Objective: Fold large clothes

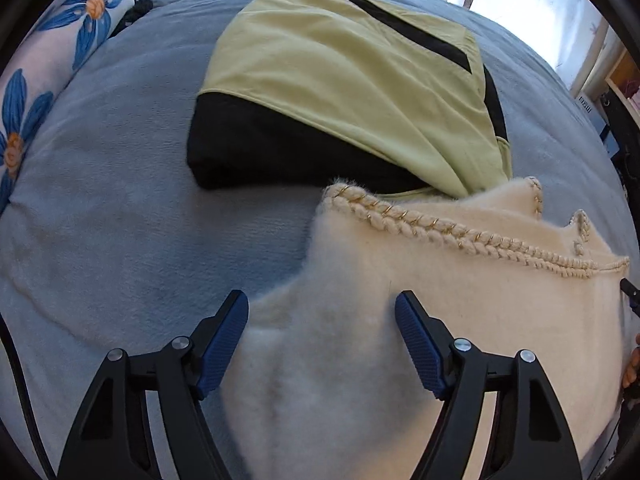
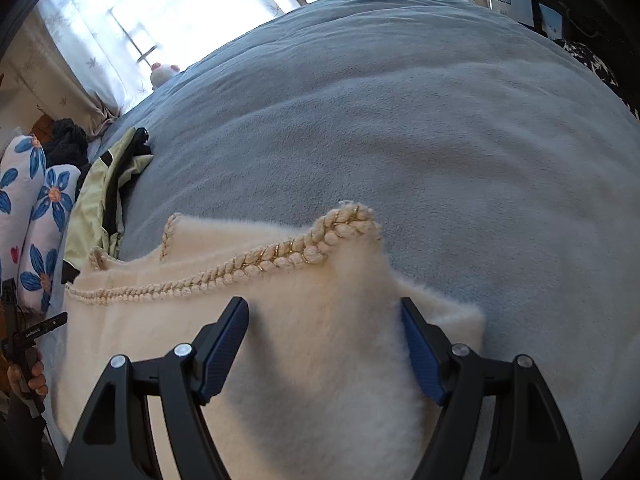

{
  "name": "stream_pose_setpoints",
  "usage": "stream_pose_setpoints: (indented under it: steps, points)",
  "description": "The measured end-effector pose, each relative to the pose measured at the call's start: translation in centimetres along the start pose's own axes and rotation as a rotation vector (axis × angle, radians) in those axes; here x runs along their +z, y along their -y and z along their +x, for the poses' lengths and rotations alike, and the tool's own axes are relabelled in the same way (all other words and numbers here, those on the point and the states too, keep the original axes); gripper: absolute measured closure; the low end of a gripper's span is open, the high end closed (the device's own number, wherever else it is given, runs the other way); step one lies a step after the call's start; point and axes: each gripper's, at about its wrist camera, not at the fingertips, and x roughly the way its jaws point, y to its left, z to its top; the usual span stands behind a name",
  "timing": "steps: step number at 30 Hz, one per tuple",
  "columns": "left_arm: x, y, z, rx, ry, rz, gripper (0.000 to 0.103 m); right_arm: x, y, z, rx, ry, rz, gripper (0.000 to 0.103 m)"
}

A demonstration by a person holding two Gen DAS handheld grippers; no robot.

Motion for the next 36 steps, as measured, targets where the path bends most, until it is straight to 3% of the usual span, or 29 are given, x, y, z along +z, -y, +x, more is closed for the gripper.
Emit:
stream_pose_setpoints:
  steps: [1,2,4,5,7,8,13,17,20,23,26,27,29,31,36]
  points:
    - [0.0,0.1,0.2,-0.020,0.009,-0.002,0.036,0.0,0.1,0.2,-0.001,-0.001,0.006,0.033]
    - [0.1,0.2,0.4,-0.043,0.014,-0.006,0.051,0.0,0.2,0.4,0.003,0.000,0.014,0.042]
    - [0.1,0.4,0.8,-0.076,0.025,-0.020,0.078,-0.1,0.5,0.3,0.004,0.013,0.030,0.080]
    - [0.1,0.7,0.7,-0.053,0.038,-0.021,0.092,-0.1,0.5,0.2,0.001,0.017,0.032,0.084]
    - [-0.2,1.7,0.1,0.007,0.080,0.021,0.095,-0.6,0.2,-0.9,-0.055,0.064,0.013,0.095]
    - [-0.4,2.2,-0.3,0.028,0.099,0.039,0.096,-0.8,0.1,-1.7,-0.067,0.090,0.010,0.096]
    - [-1.0,3.2,-2.5,0.069,0.181,0.058,0.096,-1.4,-0.4,-5.9,-0.101,0.233,0.005,0.096]
    - [-1.0,3.0,0.4,0.126,0.110,0.045,0.095,-0.9,-0.2,-2.8,-0.178,0.154,0.003,0.096]
    - [-1.2,3.8,0.8,0.192,0.131,0.061,0.094,-0.8,0.3,-0.2,-0.210,0.056,0.037,0.092]
    - [-1.8,4.4,-0.7,0.219,0.151,0.060,0.089,-0.7,-0.6,-1.9,-0.262,0.061,0.064,0.082]
    - [-3.6,4.9,-3.7,0.217,0.202,0.063,0.087,-2.0,-3.2,-4.8,-0.293,0.125,0.009,0.077]
    - [-4.4,5.3,-4.8,0.216,0.230,0.064,0.084,-2.7,-4.6,-5.8,-0.294,0.151,-0.026,0.070]
    - [-6.5,6.1,-7.3,0.193,0.282,0.058,0.066,-4.4,-7.1,-7.0,-0.259,0.176,-0.083,0.063]
    - [-8.5,6.9,-8.9,0.137,0.309,0.042,0.057,-6.6,-10.3,-7.8,-0.196,0.172,-0.149,0.063]
    - [-13.5,10.7,-9.9,0.044,0.220,0.046,0.057,-12.0,-17.4,-7.9,-0.038,0.110,-0.266,0.063]
